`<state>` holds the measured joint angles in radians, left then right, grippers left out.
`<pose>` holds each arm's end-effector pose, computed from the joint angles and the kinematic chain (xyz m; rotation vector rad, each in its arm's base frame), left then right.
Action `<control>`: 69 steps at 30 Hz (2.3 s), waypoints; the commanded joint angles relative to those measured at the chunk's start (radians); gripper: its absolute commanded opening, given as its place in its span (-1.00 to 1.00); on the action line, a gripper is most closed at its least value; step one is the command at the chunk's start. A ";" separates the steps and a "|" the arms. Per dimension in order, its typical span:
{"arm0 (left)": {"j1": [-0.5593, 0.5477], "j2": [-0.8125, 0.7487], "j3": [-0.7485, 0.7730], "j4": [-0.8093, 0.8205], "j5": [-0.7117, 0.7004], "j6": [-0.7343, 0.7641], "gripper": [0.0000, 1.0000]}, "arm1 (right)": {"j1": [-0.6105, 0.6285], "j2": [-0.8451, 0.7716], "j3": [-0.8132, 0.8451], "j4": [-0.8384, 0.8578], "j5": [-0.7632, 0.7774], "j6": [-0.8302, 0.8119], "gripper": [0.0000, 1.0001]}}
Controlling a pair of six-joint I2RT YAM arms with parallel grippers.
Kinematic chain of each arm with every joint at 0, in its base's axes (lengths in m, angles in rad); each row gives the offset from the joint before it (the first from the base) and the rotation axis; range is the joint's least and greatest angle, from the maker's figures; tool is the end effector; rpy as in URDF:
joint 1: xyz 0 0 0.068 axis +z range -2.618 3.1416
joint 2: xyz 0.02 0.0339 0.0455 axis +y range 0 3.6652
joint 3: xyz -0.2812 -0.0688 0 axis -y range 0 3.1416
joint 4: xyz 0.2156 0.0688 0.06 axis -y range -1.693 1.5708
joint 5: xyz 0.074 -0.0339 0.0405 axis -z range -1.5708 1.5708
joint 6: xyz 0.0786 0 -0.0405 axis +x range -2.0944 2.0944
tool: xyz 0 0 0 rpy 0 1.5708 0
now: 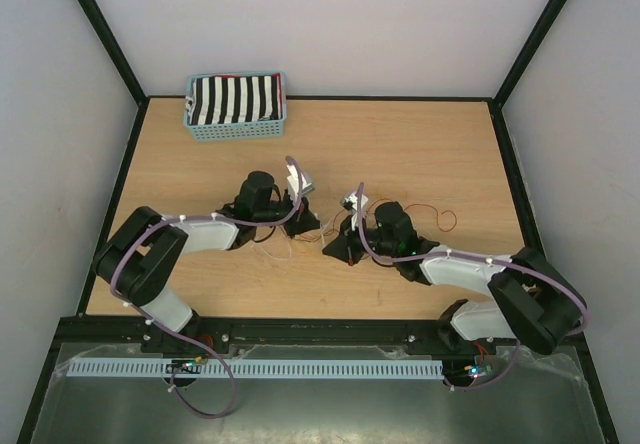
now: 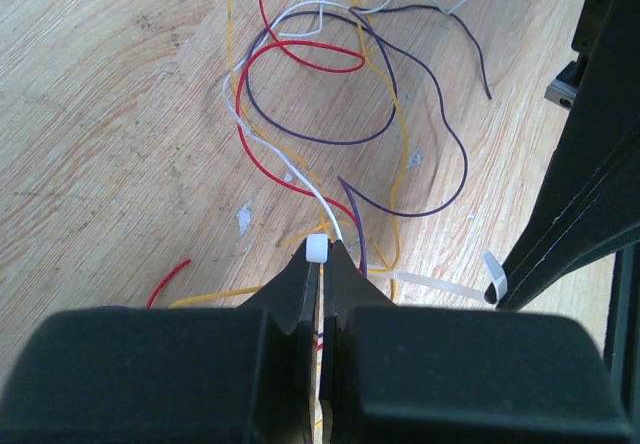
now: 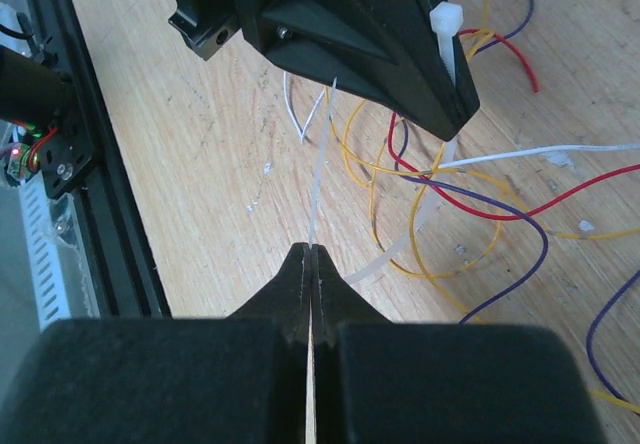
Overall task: Zip-tie the wires
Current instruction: Tie the cable at the center of the board.
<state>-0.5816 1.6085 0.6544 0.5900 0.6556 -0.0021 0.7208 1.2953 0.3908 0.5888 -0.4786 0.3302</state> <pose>0.2508 -0.2222 0.2048 0.9889 1.7274 -1.0154 0.1719 0.1992 0.2071 -0.7324 1.8857 1.1453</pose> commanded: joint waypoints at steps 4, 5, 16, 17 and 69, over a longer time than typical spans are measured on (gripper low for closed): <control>-0.007 -0.032 -0.040 0.079 -0.007 0.094 -1.00 | -0.017 0.048 0.073 -0.065 -0.105 0.009 -1.00; -0.007 -0.032 -0.043 0.087 -0.005 0.096 -1.00 | -0.018 0.054 0.081 -0.076 -0.112 0.007 -1.00; -0.013 -0.055 -0.069 0.117 -0.018 0.143 -1.00 | -0.058 0.084 0.151 -0.219 -0.179 -0.024 -1.00; -0.016 -0.060 -0.073 0.117 -0.023 0.149 -1.00 | -0.059 0.089 0.160 -0.238 -0.187 -0.032 -1.00; -0.073 -0.108 -0.120 0.127 -0.126 0.222 -1.00 | -0.140 0.195 0.275 -0.357 -0.402 -0.001 -1.00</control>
<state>-0.6479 1.5269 0.5419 0.6895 0.5262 0.2024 0.5842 1.4792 0.6315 0.2260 -0.8360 0.3183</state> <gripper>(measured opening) 0.004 0.009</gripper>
